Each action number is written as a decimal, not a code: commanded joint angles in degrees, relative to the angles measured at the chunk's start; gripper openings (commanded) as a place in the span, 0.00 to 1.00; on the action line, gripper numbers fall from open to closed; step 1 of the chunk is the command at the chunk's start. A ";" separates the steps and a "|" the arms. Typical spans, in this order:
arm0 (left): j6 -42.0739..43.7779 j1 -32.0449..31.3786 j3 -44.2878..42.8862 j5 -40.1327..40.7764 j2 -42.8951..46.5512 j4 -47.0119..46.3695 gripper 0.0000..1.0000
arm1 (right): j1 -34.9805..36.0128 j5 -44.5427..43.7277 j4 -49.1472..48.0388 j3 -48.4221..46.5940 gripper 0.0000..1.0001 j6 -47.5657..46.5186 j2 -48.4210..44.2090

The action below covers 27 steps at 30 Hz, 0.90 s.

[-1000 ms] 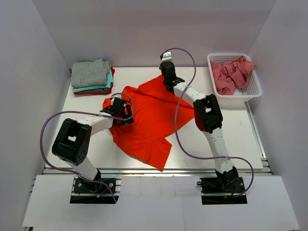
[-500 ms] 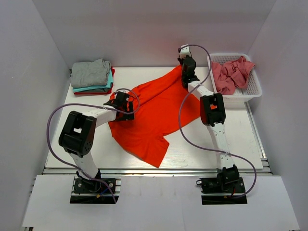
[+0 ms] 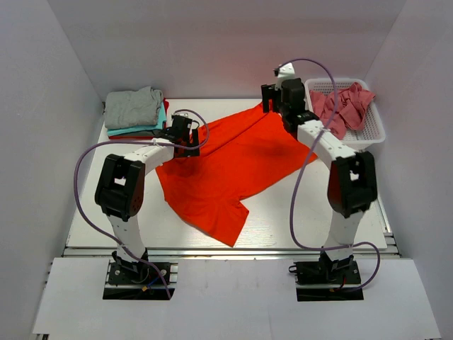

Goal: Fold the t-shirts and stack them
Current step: Flatten out the tshirt

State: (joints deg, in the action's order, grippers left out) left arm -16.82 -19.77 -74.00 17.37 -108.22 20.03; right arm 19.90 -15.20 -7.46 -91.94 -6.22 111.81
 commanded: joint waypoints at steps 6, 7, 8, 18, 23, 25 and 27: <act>-2.69 0.26 -4.75 -2.07 -2.86 2.90 1.00 | -1.18 1.22 16.50 11.35 0.90 15.26 -3.80; -2.69 0.26 -5.54 -2.07 -4.87 2.91 1.00 | -1.18 1.05 17.21 11.00 0.90 15.71 -2.92; -3.39 0.26 -7.20 -1.46 -5.93 4.47 1.00 | -1.18 1.40 17.83 11.17 0.90 16.75 -2.39; -2.61 2.45 -21.70 -2.69 -19.29 6.25 1.00 | -1.62 9.31 21.44 12.82 0.90 24.31 4.56; 0.11 3.68 -35.74 -5.32 -30.61 9.85 1.00 | -1.53 9.93 21.26 20.12 0.90 29.05 1.31; 0.73 3.69 -40.93 -8.64 -33.27 9.15 1.00 | -1.27 10.89 20.04 26.79 0.90 30.03 -2.63; 1.97 4.30 -45.16 -10.94 -36.08 8.62 1.00 | -0.92 16.74 18.46 36.69 0.89 30.91 -7.56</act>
State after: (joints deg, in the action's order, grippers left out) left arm -16.29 -16.32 -115.22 13.23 -139.96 26.68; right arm 18.76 -5.65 6.28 -65.73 20.21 107.94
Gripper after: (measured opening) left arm 0.998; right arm 0.894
